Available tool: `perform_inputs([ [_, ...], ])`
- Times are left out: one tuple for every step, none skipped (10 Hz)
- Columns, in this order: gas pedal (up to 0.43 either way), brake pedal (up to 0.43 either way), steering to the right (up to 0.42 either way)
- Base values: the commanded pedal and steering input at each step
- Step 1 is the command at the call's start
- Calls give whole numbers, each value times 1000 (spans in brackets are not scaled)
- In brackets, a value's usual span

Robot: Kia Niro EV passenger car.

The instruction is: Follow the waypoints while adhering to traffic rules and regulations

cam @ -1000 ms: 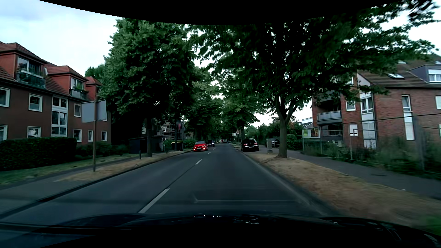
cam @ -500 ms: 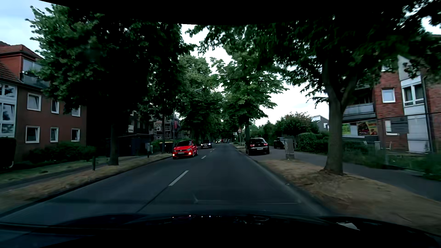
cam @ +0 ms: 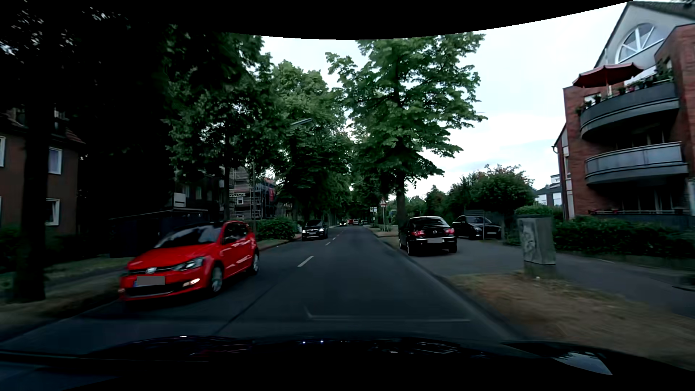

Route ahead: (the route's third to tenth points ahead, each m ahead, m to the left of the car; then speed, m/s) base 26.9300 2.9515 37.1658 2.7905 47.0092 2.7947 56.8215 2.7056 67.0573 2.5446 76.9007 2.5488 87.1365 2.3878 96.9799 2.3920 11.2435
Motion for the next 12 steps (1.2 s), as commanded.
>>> perform_inputs([
  [138,0,-5],
  [138,0,-4],
  [138,0,-4],
  [138,0,-3],
  [138,0,-3],
  [138,0,-1],
  [138,0,-1],
  [138,0,-1],
  [138,0,-1],
  [150,0,-1],
  [157,0,-2],
  [169,0,-3],
])
